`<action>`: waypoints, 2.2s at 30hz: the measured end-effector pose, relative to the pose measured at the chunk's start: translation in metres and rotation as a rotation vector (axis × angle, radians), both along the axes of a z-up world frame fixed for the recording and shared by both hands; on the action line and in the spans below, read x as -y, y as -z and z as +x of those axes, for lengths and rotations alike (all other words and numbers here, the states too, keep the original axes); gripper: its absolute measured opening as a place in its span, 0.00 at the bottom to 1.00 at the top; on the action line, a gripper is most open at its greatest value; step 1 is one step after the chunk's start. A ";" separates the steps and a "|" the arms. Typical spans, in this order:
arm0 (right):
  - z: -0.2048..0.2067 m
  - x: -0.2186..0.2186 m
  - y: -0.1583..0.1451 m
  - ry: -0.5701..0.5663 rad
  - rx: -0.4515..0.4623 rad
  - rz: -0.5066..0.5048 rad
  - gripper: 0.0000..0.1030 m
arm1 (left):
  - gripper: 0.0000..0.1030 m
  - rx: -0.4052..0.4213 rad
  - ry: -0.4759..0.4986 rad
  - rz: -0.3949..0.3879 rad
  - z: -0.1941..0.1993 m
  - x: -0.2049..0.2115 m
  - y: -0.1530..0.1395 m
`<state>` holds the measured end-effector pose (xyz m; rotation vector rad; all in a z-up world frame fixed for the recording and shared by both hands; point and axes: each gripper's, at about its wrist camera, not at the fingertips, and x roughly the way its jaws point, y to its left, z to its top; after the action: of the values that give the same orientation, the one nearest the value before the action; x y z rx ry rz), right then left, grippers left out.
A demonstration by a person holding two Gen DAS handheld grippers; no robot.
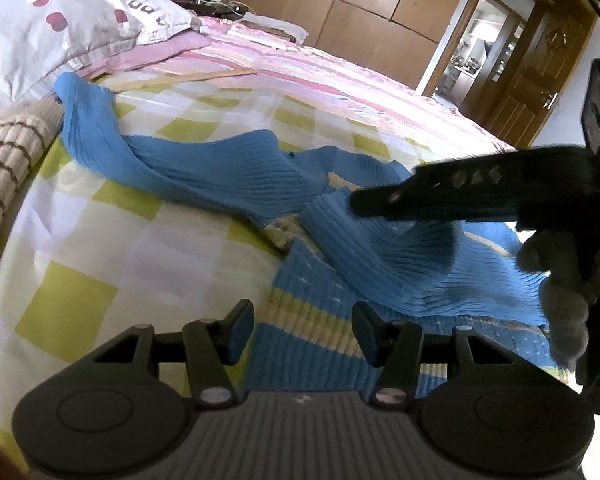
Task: Fold small clothes
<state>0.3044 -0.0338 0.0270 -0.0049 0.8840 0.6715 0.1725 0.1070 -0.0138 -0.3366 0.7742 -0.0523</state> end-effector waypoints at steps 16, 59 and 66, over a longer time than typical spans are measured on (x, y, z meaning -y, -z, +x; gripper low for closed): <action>-0.019 -0.041 0.006 -0.116 0.061 -0.077 0.11 | 0.62 0.037 -0.002 -0.023 -0.005 -0.006 -0.006; -0.111 0.192 0.049 0.627 0.348 -0.370 0.34 | 0.63 0.059 -0.009 0.181 0.037 0.051 0.004; -0.129 0.186 0.027 0.589 0.349 -0.354 0.36 | 0.63 0.069 -0.048 0.172 0.040 0.042 0.000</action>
<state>0.1758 -0.2198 0.0005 -0.1681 0.6099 -0.0436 0.2121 0.0646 -0.0136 -0.1890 0.6971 0.0472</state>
